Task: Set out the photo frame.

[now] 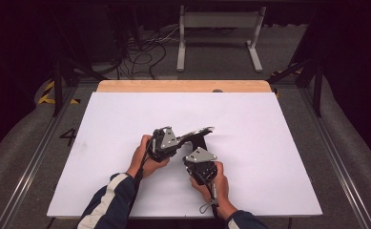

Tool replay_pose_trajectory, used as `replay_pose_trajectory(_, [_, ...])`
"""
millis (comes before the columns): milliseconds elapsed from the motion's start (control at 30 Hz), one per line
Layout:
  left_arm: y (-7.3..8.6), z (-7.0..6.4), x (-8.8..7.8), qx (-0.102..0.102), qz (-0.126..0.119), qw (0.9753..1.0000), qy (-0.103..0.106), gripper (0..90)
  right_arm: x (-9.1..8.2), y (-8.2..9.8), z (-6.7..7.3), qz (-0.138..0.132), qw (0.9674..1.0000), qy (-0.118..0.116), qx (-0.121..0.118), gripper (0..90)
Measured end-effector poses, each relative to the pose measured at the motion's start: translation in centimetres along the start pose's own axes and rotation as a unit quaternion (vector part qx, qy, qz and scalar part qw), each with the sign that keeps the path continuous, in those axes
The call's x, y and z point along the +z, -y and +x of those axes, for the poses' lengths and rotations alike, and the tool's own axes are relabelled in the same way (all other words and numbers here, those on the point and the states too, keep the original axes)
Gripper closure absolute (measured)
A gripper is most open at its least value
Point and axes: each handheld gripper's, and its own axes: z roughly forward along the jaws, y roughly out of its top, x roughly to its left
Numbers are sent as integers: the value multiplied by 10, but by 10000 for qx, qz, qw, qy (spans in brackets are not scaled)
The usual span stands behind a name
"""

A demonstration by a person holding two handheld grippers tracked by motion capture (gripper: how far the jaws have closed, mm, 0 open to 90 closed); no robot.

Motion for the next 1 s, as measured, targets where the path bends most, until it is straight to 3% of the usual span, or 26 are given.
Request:
replay_pose_trajectory(767, [4,-13,-13,252,51,9997,-36,796,-9,6,-7,42,9998,-185,0,900])
replay_pose_trajectory(1000, [4,-16,-13,294,59,9995,-36,793,-12,8,-15,73,9996,-270,38,900])
